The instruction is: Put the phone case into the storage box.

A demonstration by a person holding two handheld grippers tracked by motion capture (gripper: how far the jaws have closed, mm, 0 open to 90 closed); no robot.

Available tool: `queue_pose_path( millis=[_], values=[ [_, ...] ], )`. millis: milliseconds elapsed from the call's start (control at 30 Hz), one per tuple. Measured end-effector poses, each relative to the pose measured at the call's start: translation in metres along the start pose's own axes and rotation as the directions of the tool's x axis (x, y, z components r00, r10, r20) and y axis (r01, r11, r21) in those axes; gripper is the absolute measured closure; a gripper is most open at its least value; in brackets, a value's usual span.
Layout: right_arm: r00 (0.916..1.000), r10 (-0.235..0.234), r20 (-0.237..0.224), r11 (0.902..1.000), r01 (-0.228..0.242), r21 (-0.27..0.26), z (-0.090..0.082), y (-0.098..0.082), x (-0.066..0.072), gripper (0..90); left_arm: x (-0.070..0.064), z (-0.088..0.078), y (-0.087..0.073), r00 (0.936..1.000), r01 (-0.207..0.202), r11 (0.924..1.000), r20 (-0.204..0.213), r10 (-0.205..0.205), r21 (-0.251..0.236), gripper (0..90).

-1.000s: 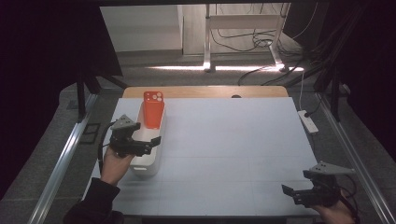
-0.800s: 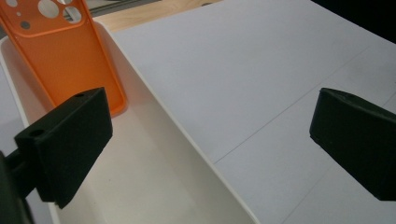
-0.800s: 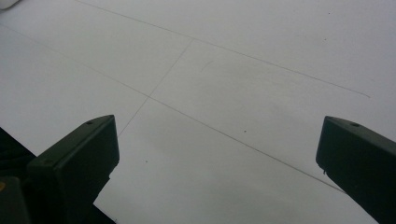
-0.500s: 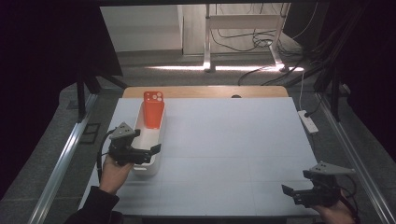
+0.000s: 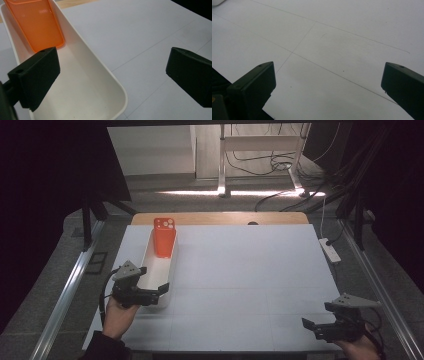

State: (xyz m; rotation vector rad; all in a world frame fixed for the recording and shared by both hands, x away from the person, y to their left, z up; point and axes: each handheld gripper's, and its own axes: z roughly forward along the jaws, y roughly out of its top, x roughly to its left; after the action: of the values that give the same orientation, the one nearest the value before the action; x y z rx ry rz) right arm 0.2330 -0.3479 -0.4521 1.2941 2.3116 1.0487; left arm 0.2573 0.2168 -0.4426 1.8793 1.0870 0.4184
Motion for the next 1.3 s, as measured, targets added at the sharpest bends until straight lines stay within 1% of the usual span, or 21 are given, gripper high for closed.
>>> queue_pose_path(
  millis=[200,433,533,833,1067,1300],
  values=[
    [1.0,-0.001,0.002,1.0,0.001,0.002,0.0,0.0,0.0,0.1,-0.005,-0.008,-0.008,1.0,-0.002,1.0,-0.008,0.002,0.001,0.1],
    [1.0,-0.002,0.002,1.0,0.002,0.003,0.0,0.0,0.0,0.1,-0.009,-0.016,-0.016,1.0,0.006,0.9999,-0.008,-0.006,-0.008,0.1],
    [1.0,-0.001,0.001,1.0,0.001,0.003,0.0,0.0,0.0,0.1,-0.011,-0.019,-0.02,0.9999,0.003,1.0,-0.015,-0.003,-0.007,0.0],
    [1.0,-0.001,0.002,1.0,0.001,0.003,0.0,0.0,0.0,0.0,-0.013,-0.028,-0.031,0.9996,0.008,0.9999,-0.027,-0.008,-0.009,0.0],
    [1.0,-0.001,0.002,1.0,0.001,0.001,0.0,0.0,0.0,0.0,-0.013,-0.032,-0.037,0.9996,0.016,0.9998,-0.025,-0.016,-0.014,0.0],
    [1.0,-0.001,0.003,1.0,0.001,0.0,0.0,0.0,0.0,0.1,-0.015,-0.039,-0.044,0.9987,0.025,0.9996,-0.044,-0.025,-0.017,0.0]
  ],
)
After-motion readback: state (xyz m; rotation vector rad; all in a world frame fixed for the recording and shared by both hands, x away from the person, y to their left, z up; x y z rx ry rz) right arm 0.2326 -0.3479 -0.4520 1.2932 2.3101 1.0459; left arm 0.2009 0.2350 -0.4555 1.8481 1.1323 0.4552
